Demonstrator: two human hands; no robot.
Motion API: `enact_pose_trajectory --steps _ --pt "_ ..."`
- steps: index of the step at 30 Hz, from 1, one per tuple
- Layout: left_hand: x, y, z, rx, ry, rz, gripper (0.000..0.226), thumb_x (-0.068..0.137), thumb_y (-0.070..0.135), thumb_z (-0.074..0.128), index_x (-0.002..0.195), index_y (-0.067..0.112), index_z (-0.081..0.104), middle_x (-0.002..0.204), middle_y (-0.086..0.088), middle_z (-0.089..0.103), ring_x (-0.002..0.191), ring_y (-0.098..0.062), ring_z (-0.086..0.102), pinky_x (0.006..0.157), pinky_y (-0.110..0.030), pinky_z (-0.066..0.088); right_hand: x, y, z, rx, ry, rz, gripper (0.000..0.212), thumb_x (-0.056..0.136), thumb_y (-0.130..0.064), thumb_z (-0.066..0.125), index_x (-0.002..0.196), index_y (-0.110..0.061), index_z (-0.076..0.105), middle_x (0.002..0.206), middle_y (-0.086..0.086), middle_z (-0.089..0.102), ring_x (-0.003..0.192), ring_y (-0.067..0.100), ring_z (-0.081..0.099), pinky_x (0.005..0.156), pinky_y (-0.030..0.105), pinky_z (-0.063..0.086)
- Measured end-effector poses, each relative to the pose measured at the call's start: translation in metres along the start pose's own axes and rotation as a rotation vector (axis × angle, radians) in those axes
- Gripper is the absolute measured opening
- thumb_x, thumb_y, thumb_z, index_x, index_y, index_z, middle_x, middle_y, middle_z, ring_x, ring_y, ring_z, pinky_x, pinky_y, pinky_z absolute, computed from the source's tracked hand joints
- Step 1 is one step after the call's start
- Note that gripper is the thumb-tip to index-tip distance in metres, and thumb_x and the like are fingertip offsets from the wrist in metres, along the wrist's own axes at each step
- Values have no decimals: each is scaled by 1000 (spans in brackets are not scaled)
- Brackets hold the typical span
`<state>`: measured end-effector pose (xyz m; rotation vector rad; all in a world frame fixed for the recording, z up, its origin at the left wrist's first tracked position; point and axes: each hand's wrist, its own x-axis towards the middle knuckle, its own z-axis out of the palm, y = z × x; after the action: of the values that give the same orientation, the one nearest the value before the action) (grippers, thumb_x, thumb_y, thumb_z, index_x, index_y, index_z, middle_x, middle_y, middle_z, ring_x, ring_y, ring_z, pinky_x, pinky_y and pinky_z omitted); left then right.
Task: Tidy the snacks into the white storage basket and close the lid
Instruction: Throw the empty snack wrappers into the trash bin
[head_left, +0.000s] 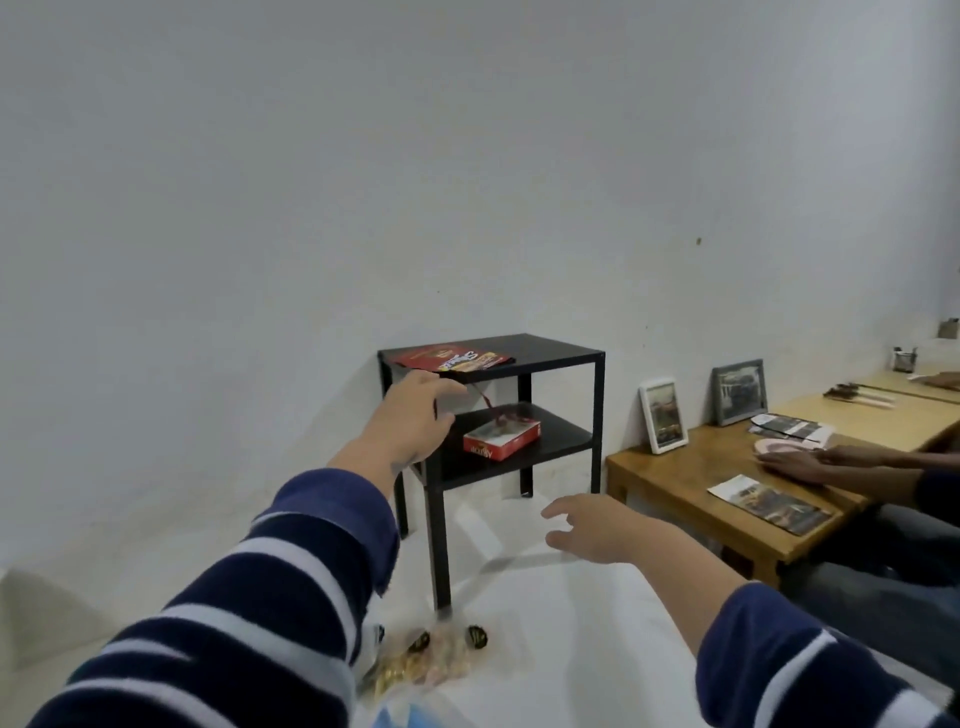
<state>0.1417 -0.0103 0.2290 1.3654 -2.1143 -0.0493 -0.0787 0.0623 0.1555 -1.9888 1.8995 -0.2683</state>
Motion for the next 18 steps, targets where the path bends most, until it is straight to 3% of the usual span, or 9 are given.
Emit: enact_pose_trajectory --steps 3,8,11,15,18 --pt "30 -17 14 34 50 -30 41 94 20 55 132 35 51 151 1 32 141 -21 26 115 -40 29 37 4 -3 8 22 -21 45 96 -37 50 139 -31 43 150 -2 39 136 20 39 111 34 34" --pt "66 -35 34 165 -30 -12 49 98 26 47 144 37 34 158 -4 19 146 -25 13 119 -43 20 99 9 -3 -37 53 -97 46 96 -34 51 141 -29 42 151 1 37 137 22 38 113 35 32" --pt "80 -44 45 291 -19 12 51 99 30 43 146 40 26 159 -4 17 147 -26 10 119 -46 18 139 13 -2 -76 82 -167 52 94 -37 53 143 -31 38 153 4 31 138 27 34 113 43 34" --pt "94 -54 58 439 43 95 50 101 28 39 147 40 23 155 -1 30 145 -26 20 115 -46 26 188 25 -6 -205 104 -255 64 92 -41 54 148 -30 25 160 4 12 148 30 7 118 55 15" --pt "100 -56 67 520 78 159 50 100 23 41 146 38 27 146 1 43 137 -24 36 110 -41 33 225 38 -4 -290 134 -293 77 89 -47 57 151 -30 15 161 6 3 149 31 -3 117 57 4"
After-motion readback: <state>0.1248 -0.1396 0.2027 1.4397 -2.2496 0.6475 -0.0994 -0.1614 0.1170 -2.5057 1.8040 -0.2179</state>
